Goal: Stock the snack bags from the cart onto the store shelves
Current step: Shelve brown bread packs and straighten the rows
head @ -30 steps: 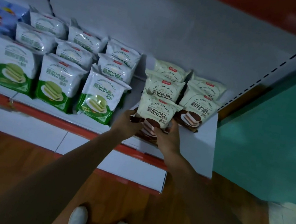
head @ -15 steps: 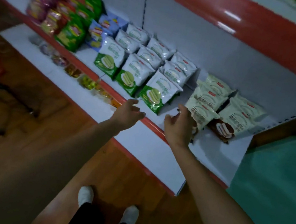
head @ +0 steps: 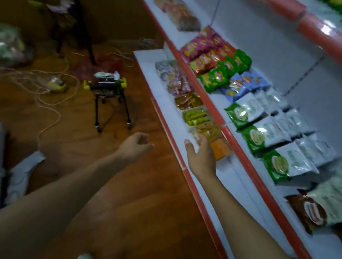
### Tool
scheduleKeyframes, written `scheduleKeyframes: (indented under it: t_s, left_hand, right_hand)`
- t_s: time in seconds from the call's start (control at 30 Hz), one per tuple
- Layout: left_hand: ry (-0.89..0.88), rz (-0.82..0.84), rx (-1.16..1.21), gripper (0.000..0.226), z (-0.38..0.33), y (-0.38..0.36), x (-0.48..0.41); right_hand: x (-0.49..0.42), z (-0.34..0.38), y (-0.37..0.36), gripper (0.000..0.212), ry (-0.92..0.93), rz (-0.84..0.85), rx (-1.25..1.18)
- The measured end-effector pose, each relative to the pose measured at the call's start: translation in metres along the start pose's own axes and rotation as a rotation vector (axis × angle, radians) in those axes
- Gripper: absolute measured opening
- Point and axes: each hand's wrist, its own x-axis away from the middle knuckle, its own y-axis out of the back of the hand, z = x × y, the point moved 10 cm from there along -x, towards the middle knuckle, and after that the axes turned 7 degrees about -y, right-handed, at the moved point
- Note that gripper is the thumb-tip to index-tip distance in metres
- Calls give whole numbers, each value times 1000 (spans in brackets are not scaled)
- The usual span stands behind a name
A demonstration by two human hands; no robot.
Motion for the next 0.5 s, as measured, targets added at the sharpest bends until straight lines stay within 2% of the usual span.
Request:
scheduleKeyframes:
  t_s: [0.13,0.3,0.5]
  left_hand:
    - [36,-89,82,53,48,108,21]
    - [48,-267,201,51,100,235,38]
    - [97,-360,338,46,151,307,35]
  right_hand:
    - [22,72,-78,55,10,155,-120]
    - [47,154,-146,56,39,235,-196]
    - [46,201,-201,58,59,313,-106]
